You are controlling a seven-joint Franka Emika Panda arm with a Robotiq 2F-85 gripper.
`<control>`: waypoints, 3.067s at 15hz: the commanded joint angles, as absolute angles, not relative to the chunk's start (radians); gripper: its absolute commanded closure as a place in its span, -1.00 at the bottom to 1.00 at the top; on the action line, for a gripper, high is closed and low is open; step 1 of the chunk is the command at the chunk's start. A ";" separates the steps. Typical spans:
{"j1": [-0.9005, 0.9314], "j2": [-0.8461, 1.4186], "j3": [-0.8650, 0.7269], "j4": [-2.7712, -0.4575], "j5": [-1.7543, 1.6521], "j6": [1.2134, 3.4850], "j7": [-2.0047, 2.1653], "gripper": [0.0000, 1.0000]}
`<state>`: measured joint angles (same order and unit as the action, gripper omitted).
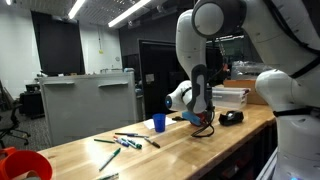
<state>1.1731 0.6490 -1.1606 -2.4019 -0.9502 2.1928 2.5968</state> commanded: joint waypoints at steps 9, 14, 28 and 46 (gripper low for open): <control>1.268 0.806 -1.293 -2.442 -0.876 2.368 2.603 -1.00; 1.333 0.871 -1.333 -2.477 -0.837 2.453 2.603 -1.00; 1.276 0.986 -1.292 -2.448 -0.780 2.504 2.597 -1.00; 1.134 0.983 -1.272 -2.356 -0.795 2.488 2.598 -1.00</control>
<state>1.1418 0.9716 -1.2727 -2.3617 -0.8043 2.4805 2.5972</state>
